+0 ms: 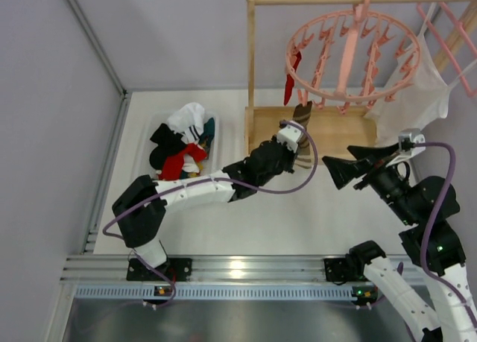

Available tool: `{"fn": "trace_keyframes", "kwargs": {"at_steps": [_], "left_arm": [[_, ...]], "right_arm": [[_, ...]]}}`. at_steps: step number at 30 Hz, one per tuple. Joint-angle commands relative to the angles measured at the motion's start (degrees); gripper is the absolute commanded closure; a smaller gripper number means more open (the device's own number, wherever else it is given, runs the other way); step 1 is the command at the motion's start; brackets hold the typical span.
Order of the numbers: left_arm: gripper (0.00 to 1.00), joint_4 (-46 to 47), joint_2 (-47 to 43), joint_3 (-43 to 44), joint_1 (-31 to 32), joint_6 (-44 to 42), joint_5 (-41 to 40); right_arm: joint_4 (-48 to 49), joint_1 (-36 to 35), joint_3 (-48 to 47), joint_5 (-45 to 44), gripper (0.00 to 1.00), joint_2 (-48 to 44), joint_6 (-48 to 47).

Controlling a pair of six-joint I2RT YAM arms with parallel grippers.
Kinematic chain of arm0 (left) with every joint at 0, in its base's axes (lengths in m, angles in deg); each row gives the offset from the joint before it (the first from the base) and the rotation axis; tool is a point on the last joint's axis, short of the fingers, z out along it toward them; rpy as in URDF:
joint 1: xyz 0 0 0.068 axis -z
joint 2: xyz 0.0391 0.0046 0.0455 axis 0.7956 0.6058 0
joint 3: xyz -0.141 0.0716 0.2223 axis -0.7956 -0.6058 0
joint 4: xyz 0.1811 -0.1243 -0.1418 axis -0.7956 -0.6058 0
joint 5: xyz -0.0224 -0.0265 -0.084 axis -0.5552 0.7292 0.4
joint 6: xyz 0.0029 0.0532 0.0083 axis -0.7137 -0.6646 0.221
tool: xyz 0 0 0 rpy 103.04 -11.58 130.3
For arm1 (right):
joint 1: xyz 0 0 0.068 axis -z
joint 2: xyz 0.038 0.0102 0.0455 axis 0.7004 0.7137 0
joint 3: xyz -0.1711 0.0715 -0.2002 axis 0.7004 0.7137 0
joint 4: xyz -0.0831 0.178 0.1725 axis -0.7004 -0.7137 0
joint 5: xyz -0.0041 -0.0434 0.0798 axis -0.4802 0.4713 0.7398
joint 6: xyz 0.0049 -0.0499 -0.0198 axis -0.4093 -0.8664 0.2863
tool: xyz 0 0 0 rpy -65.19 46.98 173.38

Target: Remove the socks clipped to the hanger

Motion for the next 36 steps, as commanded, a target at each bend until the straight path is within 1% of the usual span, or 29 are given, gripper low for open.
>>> {"fn": "trace_keyframes", "kwargs": {"at_steps": [1, 4, 5, 6, 8, 9, 10, 11, 12, 13, 14, 16, 18, 21, 25, 28, 31, 35, 36], "left_arm": [[1.00, 3.25, -2.95, -1.23, 5.77, 0.39, -15.57], [1.00, 3.25, -1.90, -0.53, 10.78, -1.54, -23.74], [1.00, 3.16, -1.28, 0.69, 12.01, -2.33, -26.55], [1.00, 3.16, -0.58, 1.49, 14.20, -4.34, -30.75], [1.00, 3.16, 1.88, 4.64, 16.32, -6.81, -34.64], [1.00, 3.16, 3.02, 5.79, 18.07, -9.87, -36.23], [1.00, 3.16, 3.99, 7.11, 18.96, -11.29, -39.20], [1.00, 3.16, 6.26, 9.90, 19.75, -12.87, -40.45], [1.00, 3.16, 7.41, 11.41, 21.24, -15.93, -42.11], [1.00, 3.16, 8.56, 13.08, 21.95, -17.44, -44.22], [1.00, 3.16, 11.00, 16.05, 22.65, -18.94, -45.28], [1.00, 3.16, 13.57, 19.23, 24.15, -23.07, -47.57], [1.00, 3.25, 16.73, 23.10, 25.12, -26.32, -48.19], [1.00, 3.25, 20.06, 27.32, 26.08, -29.74, -48.72], [1.00, 3.25, 23.50, 32.07, 26.79, -33.10, -49.60], [1.00, 3.25, 25.09, 33.40, 26.96, -34.16, -49.69], [1.00, 3.25, 25.88, 34.19, 27.23, -34.68, -49.43], [1.00, 3.16, 26.41, 34.89, 27.58, -34.86, -49.34], [1.00, 3.16, 26.58, 34.98, 27.58, -34.86, -49.25]], "right_arm": [[-0.34, 1.02, -5.47, -9.92, 0.00, -0.49, 2.61], [-5.17, 1.02, -9.95, -14.23, 0.01, 1.35, 1.91], [-6.84, 0.93, -11.35, -17.98, 0.01, 2.75, 1.73], [-8.16, 1.02, -14.41, -19.41, 0.01, 3.72, 0.60], [-12.73, 1.02, -17.94, -22.57, 0.01, 7.22, -2.12], [-14.22, 1.02, -21.79, -23.37, 0.01, 8.72, -3.09], [-17.80, 1.02, -23.83, -23.73, 0.00, 10.30, -4.06], [-19.58, 1.02, -25.94, -24.25, 0.01, 13.63, -5.03], [-21.69, 1.02, -29.96, -24.09, 0.01, 15.40, -6.86], [-24.58, 0.93, -31.91, -23.74, 0.01, 16.98, -7.92], [-26.09, 1.02, -33.59, -23.99, 0.01, 19.78, -9.24], [-28.29, 0.93, -38.34, -24.96, 0.01, 22.35, -10.04], [-31.10, 1.02, -42.28, -26.28, 0.01, 25.78, -11.10], [-34.44, 1.02, -46.24, -27.33, 0.06, 30.26, -11.98], [-36.65, 0.59, -48.28, -28.30, 0.17, 34.13, -12.77], [-37.52, -0.38, -48.28, -28.48, 0.24, 35.54, -13.12], [-38.23, -1.70, -48.28, -29.44, 0.26, 36.86, -13.82], [-39.11, -3.46, -48.63, -34.27, 0.28, 38.53, -14.79], [-39.20, -3.72, -48.81, -34.89, 0.30, 38.71, -14.79]]}}
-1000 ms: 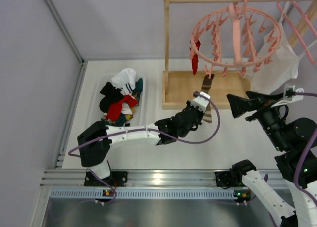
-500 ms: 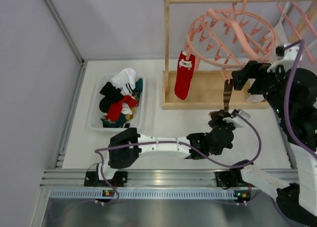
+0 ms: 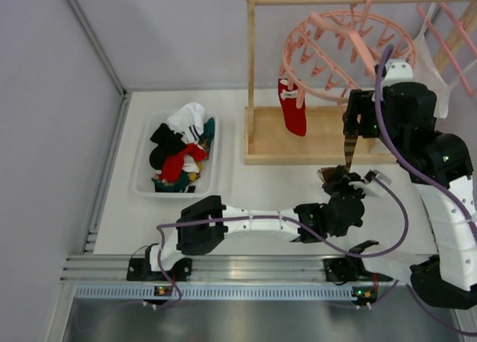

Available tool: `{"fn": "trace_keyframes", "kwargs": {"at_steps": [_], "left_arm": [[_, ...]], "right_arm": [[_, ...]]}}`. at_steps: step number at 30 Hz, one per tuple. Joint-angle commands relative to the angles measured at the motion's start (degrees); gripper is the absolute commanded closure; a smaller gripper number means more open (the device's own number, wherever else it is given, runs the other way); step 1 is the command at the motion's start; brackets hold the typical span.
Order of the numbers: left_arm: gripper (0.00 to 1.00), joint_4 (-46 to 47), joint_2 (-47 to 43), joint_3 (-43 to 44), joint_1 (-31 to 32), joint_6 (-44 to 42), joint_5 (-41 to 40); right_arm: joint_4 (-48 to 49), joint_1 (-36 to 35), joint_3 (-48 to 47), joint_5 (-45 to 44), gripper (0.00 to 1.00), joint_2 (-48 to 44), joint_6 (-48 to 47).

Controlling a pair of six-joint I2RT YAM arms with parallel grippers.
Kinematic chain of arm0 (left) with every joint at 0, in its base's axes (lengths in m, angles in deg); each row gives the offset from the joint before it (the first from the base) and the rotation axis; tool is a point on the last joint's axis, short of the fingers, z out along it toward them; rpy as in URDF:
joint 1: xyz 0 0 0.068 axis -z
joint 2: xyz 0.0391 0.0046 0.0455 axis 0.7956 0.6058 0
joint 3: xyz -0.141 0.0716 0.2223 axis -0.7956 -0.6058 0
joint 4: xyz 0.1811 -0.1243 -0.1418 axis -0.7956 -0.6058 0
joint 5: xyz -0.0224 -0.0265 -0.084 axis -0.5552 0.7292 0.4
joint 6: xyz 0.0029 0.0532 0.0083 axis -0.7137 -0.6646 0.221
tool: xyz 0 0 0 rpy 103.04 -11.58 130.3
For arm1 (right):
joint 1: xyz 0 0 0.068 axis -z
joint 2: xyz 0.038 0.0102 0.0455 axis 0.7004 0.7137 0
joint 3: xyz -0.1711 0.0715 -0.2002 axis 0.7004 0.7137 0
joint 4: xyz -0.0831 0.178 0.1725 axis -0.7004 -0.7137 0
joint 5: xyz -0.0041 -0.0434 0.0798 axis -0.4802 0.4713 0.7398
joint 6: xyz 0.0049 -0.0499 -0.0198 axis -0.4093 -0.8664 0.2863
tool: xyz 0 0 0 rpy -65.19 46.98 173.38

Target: Remove the socks clipped to the hanger

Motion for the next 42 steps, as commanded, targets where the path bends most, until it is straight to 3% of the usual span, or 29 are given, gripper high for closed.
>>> {"fn": "trace_keyframes", "kwargs": {"at_steps": [1, 10, 16, 29, 35, 39, 42], "left_arm": [[1.00, 1.83, 0.53, 2.74, 1.11, -1.27, -0.12], [1.00, 1.83, 1.50, 3.53, 1.20, -1.79, -0.11], [1.00, 1.92, 0.97, 2.83, 1.20, -1.53, -0.03], [1.00, 1.83, 0.71, 2.39, 1.20, -0.74, 0.59], [1.00, 1.91, 0.62, 1.95, 1.20, -0.65, 0.24], [1.00, 1.83, 0.27, 1.25, 1.11, -0.39, -0.02], [1.00, 1.83, -0.17, 0.20, 0.94, 0.40, -0.03]], "right_arm": [[-2.37, -2.34, -2.84, -5.12, 0.32, 0.85, -1.57], [-3.60, -13.24, -6.00, -17.16, 0.34, 7.17, -1.92], [-2.11, -13.51, -6.36, -24.63, 0.37, 10.61, -3.59], [0.09, -13.60, -5.92, -28.16, 0.47, 12.90, -5.00], [1.93, -13.60, -5.05, -28.16, 0.60, 12.63, -5.52], [3.34, -13.69, -3.90, -27.63, 0.87, 12.28, -5.52], [3.52, -13.78, -3.64, -27.28, 0.88, 12.11, -5.35]]}}
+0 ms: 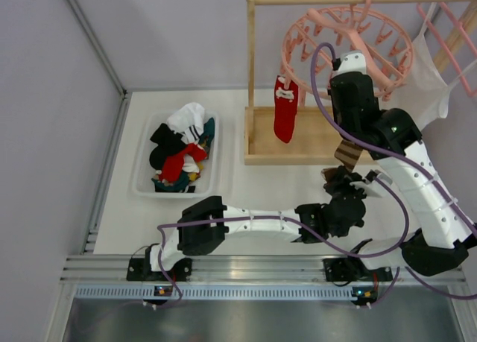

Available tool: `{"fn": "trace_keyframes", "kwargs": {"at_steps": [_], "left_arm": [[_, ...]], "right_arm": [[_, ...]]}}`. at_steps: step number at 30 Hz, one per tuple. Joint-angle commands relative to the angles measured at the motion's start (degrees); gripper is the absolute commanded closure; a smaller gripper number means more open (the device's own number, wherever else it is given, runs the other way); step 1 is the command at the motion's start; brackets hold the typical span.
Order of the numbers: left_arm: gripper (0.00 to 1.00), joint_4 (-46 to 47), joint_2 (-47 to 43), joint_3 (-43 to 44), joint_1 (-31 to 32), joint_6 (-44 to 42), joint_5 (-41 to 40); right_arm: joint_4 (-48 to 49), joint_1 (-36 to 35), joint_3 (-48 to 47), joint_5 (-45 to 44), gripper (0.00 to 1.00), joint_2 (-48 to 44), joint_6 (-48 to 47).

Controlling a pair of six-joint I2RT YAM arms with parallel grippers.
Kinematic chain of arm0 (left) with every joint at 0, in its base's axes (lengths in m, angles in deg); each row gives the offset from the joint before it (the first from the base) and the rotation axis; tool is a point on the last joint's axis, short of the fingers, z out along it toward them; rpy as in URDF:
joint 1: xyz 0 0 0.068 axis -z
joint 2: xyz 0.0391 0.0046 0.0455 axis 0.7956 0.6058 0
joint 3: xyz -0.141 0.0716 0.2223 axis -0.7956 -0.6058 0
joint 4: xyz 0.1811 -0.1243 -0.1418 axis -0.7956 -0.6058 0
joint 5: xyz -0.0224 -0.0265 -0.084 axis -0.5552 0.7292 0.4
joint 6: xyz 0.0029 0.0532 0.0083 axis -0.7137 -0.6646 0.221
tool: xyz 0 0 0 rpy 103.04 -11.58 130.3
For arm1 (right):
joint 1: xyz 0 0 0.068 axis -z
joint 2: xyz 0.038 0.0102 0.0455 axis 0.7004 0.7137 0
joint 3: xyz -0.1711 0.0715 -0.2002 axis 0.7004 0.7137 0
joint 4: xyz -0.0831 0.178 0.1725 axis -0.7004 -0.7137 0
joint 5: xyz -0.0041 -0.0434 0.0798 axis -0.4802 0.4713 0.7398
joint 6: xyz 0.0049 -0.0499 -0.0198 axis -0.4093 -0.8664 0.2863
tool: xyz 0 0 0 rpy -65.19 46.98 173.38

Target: Remove the socks clipped to the hanger

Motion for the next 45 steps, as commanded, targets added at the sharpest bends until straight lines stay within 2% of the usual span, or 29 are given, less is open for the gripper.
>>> {"fn": "trace_keyframes", "kwargs": {"at_steps": [1, 5, 7, 9, 10, 13, 17, 18, 20, 26, 27, 34, 39, 45], "left_arm": [[1.00, 1.67, -1.43, -1.73, 0.52, 1.32, -0.05], [1.00, 1.50, -4.94, -6.81, -0.53, 5.27, -1.36], [1.00, 0.71, -7.67, -12.78, -1.49, 9.99, -1.81], [1.00, -2.88, -13.20, -18.39, -2.55, 15.36, -1.11], [1.00, -8.03, -15.48, -20.00, -4.04, 21.83, 0.38], [1.00, -13.34, -24.09, -27.02, -7.64, 31.00, 2.67], [1.00, -19.21, -33.76, -33.45, -11.43, 37.79, 4.34], [1.00, -21.68, -36.92, -34.68, -12.83, 39.02, 4.52], [1.00, -24.24, -40.45, -36.87, -13.71, 41.05, 4.52], [1.00, -32.33, -49.50, -36.54, -19.33, 44.65, 6.63], [1.00, -35.82, -50.21, -35.93, -22.30, 46.31, 8.81], [1.00, -47.17, -54.70, -32.76, -37.96, 51.68, 16.90], [1.00, -51.41, -56.54, -33.02, -48.15, 54.41, 21.48], [1.00, -54.22, -58.30, -36.53, -52.91, 56.78, 22.54]], "right_arm": [[3.41, -0.73, 0.41, 0.06, 0.88, -0.38, -0.19], [4.11, -0.64, 0.93, 1.38, 0.84, -1.17, -0.02], [4.98, -0.64, 1.98, 2.26, 0.73, -2.04, -0.01], [5.87, -0.47, 2.86, 3.05, 0.62, -2.66, 0.07], [6.22, -0.46, 3.65, 3.75, 0.60, -3.27, 0.34], [7.45, -0.38, 4.88, 5.25, 0.57, -4.59, 0.69], [7.89, -0.20, 5.94, 6.48, 0.47, -6.00, 1.13], [8.76, -0.20, 6.38, 7.70, 0.41, -7.13, 1.13], [10.34, -0.03, 8.75, 9.03, 0.36, -8.80, 1.22], [14.13, 1.64, 15.43, 13.60, 0.21, -16.10, 2.53], [14.74, 1.82, 16.31, 13.17, 0.16, -18.02, 2.97], [20.28, 2.26, 26.32, 12.28, 0.01, -27.09, 4.55], [20.20, 2.26, 28.53, 11.76, 0.01, -29.64, 4.82], [19.76, 2.26, 29.32, 11.40, 0.01, -30.00, 4.73]]}}
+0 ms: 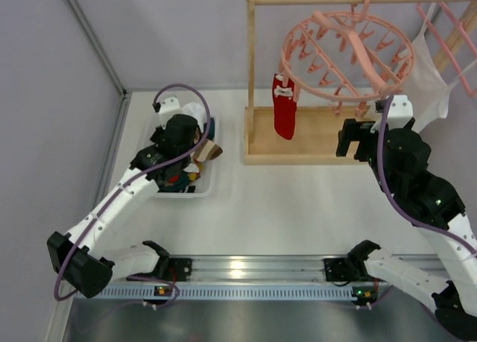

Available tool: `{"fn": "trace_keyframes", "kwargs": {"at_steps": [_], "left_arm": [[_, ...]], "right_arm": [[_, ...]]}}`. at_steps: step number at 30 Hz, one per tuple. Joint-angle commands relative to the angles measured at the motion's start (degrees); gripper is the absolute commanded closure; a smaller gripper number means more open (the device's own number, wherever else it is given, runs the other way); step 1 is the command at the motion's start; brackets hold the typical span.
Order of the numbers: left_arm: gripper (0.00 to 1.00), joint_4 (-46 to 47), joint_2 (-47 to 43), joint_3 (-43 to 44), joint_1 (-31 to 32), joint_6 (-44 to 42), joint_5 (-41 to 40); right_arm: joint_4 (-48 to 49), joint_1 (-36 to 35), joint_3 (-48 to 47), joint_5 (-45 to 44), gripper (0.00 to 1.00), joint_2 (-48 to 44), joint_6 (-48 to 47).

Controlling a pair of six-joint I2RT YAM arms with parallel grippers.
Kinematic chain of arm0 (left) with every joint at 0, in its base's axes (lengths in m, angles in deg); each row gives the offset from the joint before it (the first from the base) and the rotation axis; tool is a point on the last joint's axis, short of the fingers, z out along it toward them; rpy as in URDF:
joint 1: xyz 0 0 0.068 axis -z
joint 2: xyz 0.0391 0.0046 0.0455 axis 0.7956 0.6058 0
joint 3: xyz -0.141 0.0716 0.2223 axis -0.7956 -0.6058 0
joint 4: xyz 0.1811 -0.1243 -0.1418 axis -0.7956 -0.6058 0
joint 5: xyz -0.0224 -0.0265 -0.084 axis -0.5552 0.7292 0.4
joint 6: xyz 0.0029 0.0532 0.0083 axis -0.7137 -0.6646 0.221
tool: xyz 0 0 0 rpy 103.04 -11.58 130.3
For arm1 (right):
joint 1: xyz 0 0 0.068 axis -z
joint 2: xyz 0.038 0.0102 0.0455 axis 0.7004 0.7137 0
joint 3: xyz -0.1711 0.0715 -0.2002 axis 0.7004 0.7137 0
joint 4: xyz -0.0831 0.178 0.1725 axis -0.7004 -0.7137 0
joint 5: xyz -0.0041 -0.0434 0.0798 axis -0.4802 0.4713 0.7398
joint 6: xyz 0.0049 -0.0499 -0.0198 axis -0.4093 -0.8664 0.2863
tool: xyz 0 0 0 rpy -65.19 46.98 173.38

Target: Remove the socks clipped to the hanger

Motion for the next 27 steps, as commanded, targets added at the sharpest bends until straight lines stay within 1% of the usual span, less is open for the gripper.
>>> {"fn": "trace_keyframes", "kwargs": {"at_steps": [1, 6, 12, 13, 14, 15, 16, 18, 19, 20, 24, 26, 27], "left_arm": [[1.00, -2.86, -2.68, -1.61, -2.29, 2.69, 2.37], [1.00, -4.26, -4.97, -2.23, -5.37, 2.87, 2.37], [1.00, -4.53, -6.20, -3.28, -6.87, 2.51, 2.19], [0.86, -4.53, -6.11, -3.46, -6.96, 2.51, 2.28], [0.77, -4.62, -6.02, -4.07, -6.96, 2.60, 2.28], [0.72, -4.53, -6.02, -4.42, -7.04, 2.69, 2.28], [0.59, -4.62, -5.94, -4.51, -6.96, 2.69, 2.37], [0.37, -4.62, -6.02, -5.04, -7.04, 2.86, 2.45], [0.06, -4.62, -6.46, -5.30, -7.05, 3.04, 2.28], [0.02, -4.62, -6.64, -5.30, -6.96, 3.13, 2.19], [0.02, -4.44, -7.87, -4.51, -6.96, 2.34, 3.59], [0.02, -4.35, -7.96, -3.37, -6.96, 1.90, 6.48], [0.02, -4.09, -7.96, -2.93, -6.87, 1.55, 10.94]], "right_arm": [[2.75, 0.34, 0.04, -0.29, 0.01, -0.14, 0.62], [2.75, 0.34, 0.56, -0.20, 0.01, -0.23, 0.62], [3.19, 0.34, 1.09, 0.24, 0.01, -0.05, 0.97], [3.19, 0.34, 1.09, 0.33, 0.01, 0.12, 0.97], [3.19, 0.34, 1.09, 0.41, 0.01, 0.13, 1.06], [3.28, 0.34, 1.00, 0.50, 0.01, 0.13, 1.06], [3.28, 0.42, 1.00, 0.50, 0.01, 0.21, 0.98], [3.19, 0.34, 0.92, 0.41, 0.00, 0.30, 0.89], [3.19, 0.34, 0.91, 0.33, 0.01, 0.30, 0.89], [3.10, 0.34, 0.83, 0.33, 0.01, 0.39, 0.89], [3.02, 0.34, 1.09, 0.33, 0.01, 0.65, 0.71], [3.19, 0.34, 1.35, 0.33, 0.01, 0.56, 0.71], [3.28, 0.25, 1.61, 0.41, 0.00, 0.48, 0.71]]}}
